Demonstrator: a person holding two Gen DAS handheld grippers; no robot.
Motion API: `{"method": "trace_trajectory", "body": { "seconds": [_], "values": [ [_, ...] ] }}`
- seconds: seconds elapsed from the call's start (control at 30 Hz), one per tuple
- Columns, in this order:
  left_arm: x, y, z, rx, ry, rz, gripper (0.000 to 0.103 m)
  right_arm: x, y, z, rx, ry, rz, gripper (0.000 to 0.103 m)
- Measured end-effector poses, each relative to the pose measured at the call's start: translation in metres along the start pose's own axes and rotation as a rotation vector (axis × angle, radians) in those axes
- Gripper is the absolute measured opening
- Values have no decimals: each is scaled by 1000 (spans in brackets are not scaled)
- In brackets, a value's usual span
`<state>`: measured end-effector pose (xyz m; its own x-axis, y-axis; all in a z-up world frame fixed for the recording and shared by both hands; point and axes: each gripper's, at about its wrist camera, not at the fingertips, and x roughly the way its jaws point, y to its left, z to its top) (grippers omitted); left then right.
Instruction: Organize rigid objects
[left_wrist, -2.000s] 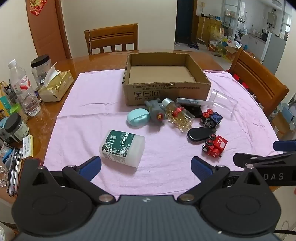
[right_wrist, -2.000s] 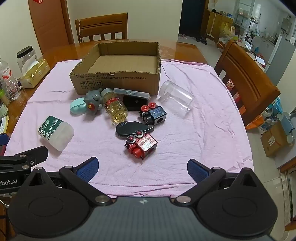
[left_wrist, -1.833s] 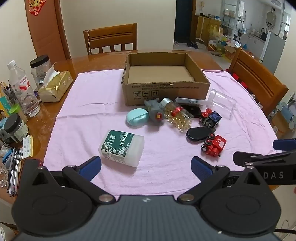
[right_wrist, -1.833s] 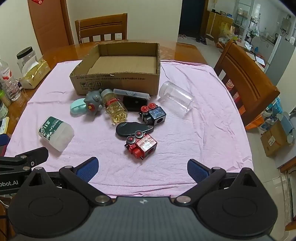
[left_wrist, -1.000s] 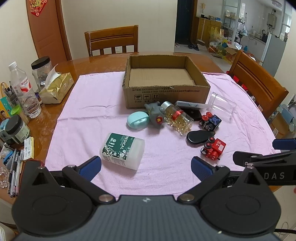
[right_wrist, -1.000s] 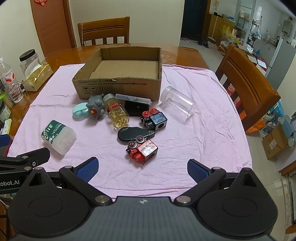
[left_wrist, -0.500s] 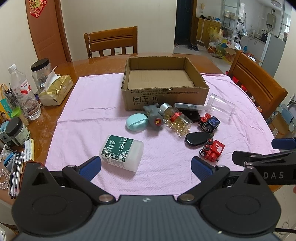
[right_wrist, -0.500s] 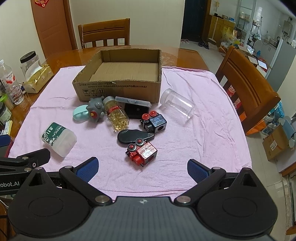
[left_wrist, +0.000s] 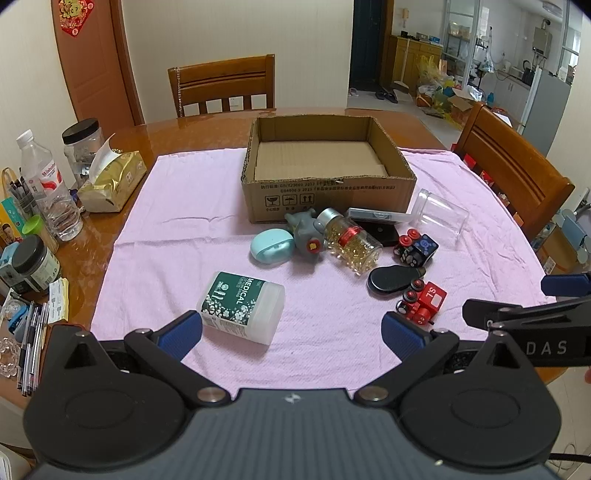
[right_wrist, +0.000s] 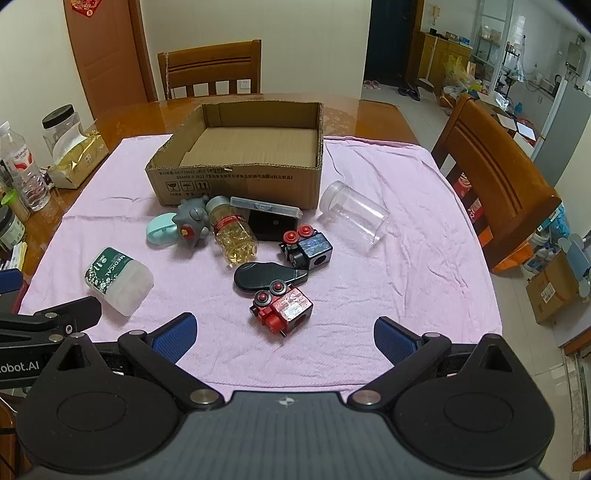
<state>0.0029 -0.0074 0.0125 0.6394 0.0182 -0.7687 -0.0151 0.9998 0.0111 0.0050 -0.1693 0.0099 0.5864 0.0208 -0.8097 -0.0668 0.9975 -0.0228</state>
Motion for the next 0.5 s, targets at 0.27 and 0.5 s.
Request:
{"method": "trace_trajectory", "body": {
  "seconds": [0.27,0.5],
  "values": [
    [-2,-1,1,-2,-4,6,102,-1,-3,-1,-7,-12,15,103],
    [-7,-5,1,-2,-13,7,102,-4,-6,1,-15,-25,29,103]
  ]
}}
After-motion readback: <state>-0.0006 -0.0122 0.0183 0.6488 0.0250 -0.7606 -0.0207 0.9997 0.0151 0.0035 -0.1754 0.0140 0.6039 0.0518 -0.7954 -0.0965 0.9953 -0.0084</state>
